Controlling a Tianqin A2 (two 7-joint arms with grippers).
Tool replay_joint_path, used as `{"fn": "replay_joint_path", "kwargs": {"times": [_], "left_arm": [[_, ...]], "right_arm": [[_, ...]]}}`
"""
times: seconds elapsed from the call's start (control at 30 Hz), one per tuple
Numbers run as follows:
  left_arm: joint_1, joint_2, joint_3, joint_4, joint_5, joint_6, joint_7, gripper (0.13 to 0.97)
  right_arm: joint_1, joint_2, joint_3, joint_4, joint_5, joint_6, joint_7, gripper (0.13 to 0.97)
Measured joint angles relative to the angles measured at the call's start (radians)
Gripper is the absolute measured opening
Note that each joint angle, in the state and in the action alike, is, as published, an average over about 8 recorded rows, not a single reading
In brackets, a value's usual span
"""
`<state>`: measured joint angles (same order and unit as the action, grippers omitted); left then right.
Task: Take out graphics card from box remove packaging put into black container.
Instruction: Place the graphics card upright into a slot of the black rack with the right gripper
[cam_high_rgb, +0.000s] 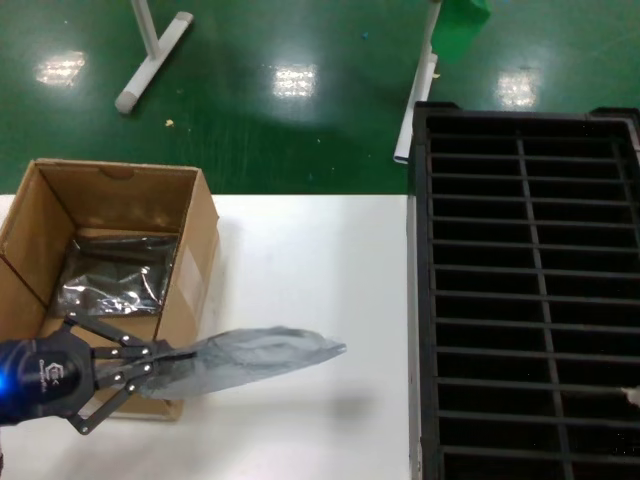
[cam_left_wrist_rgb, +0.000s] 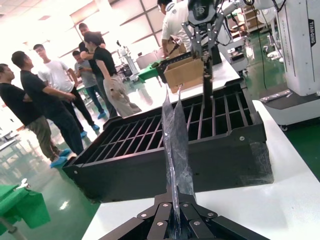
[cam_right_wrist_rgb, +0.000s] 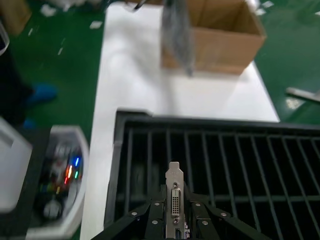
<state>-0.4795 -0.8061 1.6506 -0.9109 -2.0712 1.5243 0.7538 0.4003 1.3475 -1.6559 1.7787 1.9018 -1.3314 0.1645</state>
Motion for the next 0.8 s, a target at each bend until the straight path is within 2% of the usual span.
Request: {"fn": "replay_joint_path", "kwargs": {"times": [0.17,0.37,0.8], "left_arm": [[-0.008,0.004,-0.004,0.029,0.002,0.012,0.016,0.142],[-0.014,0.008,-0.008,0.057,0.005,0.021,0.028,0.142],[-0.035,0.017,-0.008,0.125,0.012,0.038,0.055,0.142]], "right_arm": [[0.139,-0.036,-0.078,-0.013,-0.087,-0.105,-0.021,0.2],[0.249,-0.081,-0.143,-0.025,-0.145,-0.19,-0.008,0.2],[0.387,-0.139,-0.262,-0.075,-0.186,-0.236,0.013,0.2]]}}
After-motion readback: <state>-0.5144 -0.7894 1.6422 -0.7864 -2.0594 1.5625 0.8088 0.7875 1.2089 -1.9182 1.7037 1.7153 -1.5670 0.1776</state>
